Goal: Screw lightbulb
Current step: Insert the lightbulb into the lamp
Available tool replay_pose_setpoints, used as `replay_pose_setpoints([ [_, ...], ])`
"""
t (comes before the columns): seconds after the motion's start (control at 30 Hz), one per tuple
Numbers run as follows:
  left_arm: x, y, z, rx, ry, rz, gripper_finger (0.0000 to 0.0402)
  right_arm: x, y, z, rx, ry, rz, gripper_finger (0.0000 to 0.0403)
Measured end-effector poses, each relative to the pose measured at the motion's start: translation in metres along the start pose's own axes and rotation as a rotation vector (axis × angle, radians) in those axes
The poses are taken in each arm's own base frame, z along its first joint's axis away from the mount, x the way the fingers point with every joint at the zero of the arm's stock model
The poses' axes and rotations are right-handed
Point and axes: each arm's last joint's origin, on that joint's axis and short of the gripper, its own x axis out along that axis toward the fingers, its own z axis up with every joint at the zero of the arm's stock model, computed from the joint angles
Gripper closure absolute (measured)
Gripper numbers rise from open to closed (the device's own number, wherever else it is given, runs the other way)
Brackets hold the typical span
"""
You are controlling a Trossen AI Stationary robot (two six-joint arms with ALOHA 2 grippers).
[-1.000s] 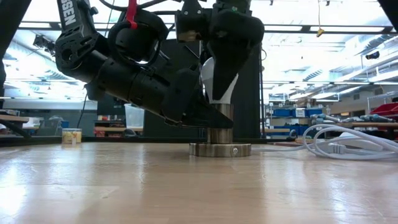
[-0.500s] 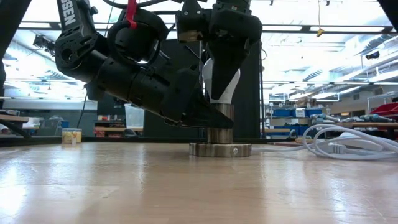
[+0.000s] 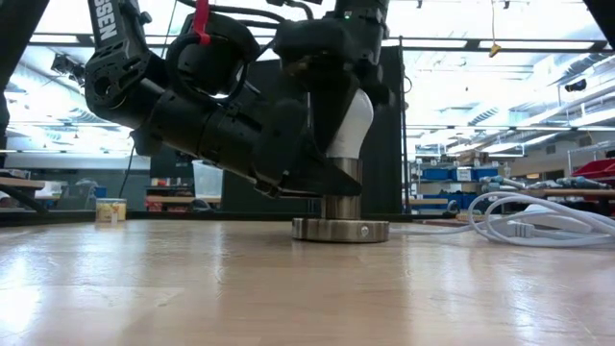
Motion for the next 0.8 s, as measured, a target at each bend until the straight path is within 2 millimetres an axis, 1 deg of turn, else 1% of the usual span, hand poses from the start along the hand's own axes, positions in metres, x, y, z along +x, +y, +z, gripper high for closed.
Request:
replay_pose_setpoints([
  [0.17,0.0000,0.0000,0.0000,-0.005,-0.002,-0.001,0.0208,-0.0008,-0.0001,-0.0002,0.167,-0.001,-0.001,0.0123],
  [0.27,0.0001,0.0003,-0.0001,-0.007,-0.001,0.002,0.0208,-0.0007,-0.0003,-0.0004,0.227,0.001,-0.002,0.0126],
  [0.33,0.0001,0.0005,-0.0007,-0.005,0.005,0.004,0.0208,-0.0007,-0.0002,-0.0004,0.234,0.000,-0.002,0.0130],
  [0.5,0.0000,0.0008,-0.0012,0.001,0.009,0.014,0.0208,-0.0006,-0.0004,0.0001,0.189,-0.002,0.000,0.0128],
  [0.67,0.0002,0.0007,-0.0009,0.002,0.010,0.013,0.0208,-0.0005,-0.0004,0.0007,0.098,-0.007,0.002,0.0098],
  [0.8,0.0002,0.0006,-0.0010,0.004,0.011,0.010,0.0208,-0.0015,-0.0008,0.0004,-0.057,-0.005,0.001,0.0076],
])
